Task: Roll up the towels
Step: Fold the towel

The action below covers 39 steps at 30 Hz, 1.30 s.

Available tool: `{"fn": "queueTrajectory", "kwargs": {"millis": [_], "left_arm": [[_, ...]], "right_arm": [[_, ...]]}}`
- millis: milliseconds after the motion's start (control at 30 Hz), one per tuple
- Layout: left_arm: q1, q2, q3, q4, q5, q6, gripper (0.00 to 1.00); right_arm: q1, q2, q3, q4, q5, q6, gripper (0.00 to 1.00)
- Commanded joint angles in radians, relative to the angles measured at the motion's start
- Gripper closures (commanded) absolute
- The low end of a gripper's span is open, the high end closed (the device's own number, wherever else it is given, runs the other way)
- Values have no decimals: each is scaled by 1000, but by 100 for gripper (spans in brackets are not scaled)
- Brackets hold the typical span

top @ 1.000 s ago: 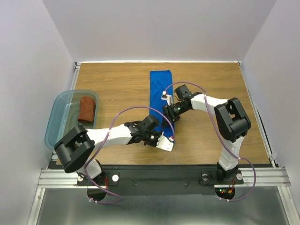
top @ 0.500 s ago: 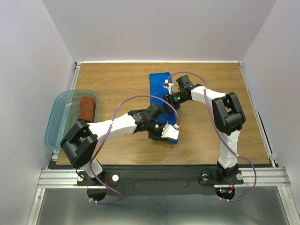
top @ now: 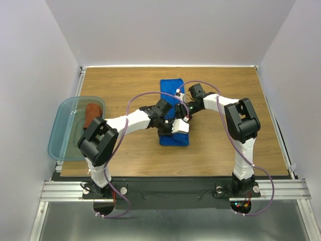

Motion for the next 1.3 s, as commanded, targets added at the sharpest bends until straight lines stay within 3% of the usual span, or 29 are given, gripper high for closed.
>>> {"fn": "queueTrajectory", "kwargs": {"millis": [0, 167, 300, 833, 1000, 1267], "left_arm": [[5, 12, 25, 31, 10, 24, 88], [11, 35, 34, 54, -17, 41, 88], [16, 38, 43, 68, -27, 47, 78], [40, 13, 65, 144, -57, 3, 60], [45, -2, 92, 115, -44, -17, 60], [132, -104, 86, 124, 59, -117, 58]], "right_arm": [[6, -45, 22, -9, -6, 10, 43], [-45, -88, 34, -9, 10, 16, 37], [-108, -126, 45, -18, -9, 54, 33], [-185, -348, -27, -129, -1, -7, 32], [-186, -370, -36, -167, 11, -38, 35], [-178, -445, -90, -181, -174, 16, 46]]}}
